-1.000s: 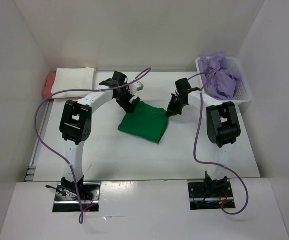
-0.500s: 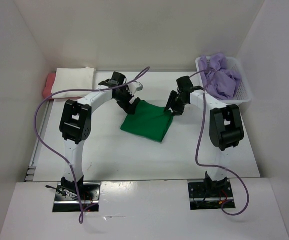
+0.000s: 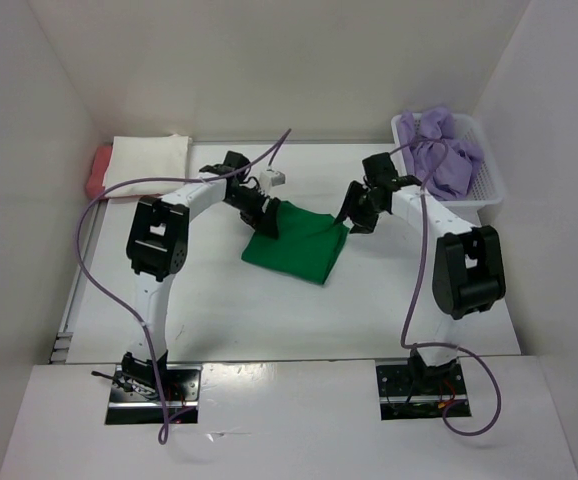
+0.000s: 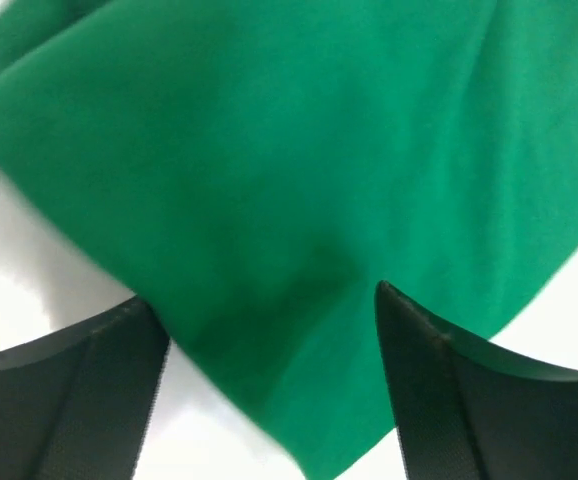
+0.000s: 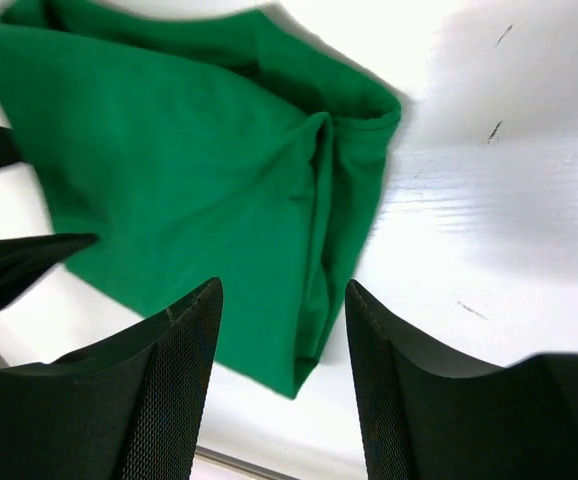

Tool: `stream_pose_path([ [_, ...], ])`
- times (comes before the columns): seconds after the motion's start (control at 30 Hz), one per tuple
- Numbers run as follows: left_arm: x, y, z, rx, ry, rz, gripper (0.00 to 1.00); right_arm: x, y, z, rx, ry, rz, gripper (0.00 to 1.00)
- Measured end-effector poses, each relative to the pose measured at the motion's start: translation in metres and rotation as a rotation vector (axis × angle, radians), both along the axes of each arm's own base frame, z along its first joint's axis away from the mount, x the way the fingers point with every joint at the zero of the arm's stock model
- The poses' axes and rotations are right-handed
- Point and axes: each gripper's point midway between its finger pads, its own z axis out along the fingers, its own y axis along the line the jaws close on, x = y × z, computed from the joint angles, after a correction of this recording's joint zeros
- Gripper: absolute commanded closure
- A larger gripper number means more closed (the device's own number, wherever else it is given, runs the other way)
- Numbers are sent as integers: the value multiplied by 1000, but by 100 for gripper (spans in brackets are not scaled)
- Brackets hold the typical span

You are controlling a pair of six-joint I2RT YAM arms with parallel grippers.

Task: Fold and stack the t-shirts
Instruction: Put the neatly folded tshirt into the corner of the board with the left arm

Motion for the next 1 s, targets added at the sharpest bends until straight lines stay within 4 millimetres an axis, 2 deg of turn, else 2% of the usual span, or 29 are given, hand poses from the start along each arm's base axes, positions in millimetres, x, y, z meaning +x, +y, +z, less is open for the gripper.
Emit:
stream_pose_path([
  [0.03,-3,-4,-1,-15,16,-3,23,1,-1,7,4,-16,-6,42],
  [0.07,-7,-6,-2,-25,30,-8,32,1,-3,15,8,-32,-11,41],
  [0.17,-17,-16,-7,-63,98,-7,45,0,-7,40,22,-89,-28,41],
  [0.2,-20,-19,-8,-81,124,-7,57,0,-8,48,27,-108,-32,41],
  [0.27,-25,-24,-13,-106,185,-3,74,-1,-13,60,31,-132,-45,41],
  [0.3,-29,-27,-17,-125,225,-1,98,-2,-16,64,32,-141,-52,41],
  [0.47,-46,-37,-18,-192,365,4,100,-2,-33,80,33,-173,-97,41],
  [0.6,-50,-35,-16,-182,357,7,100,-6,-48,83,34,-177,-133,41],
  [0.7,-47,-25,-14,-110,296,29,100,-11,-60,82,32,-170,-162,41],
  [0.83,-25,-6,-5,16,143,60,100,-15,-72,77,35,-153,-192,41],
  [1.0,29,42,5,195,-60,159,100,-15,-83,74,36,-142,-217,41],
])
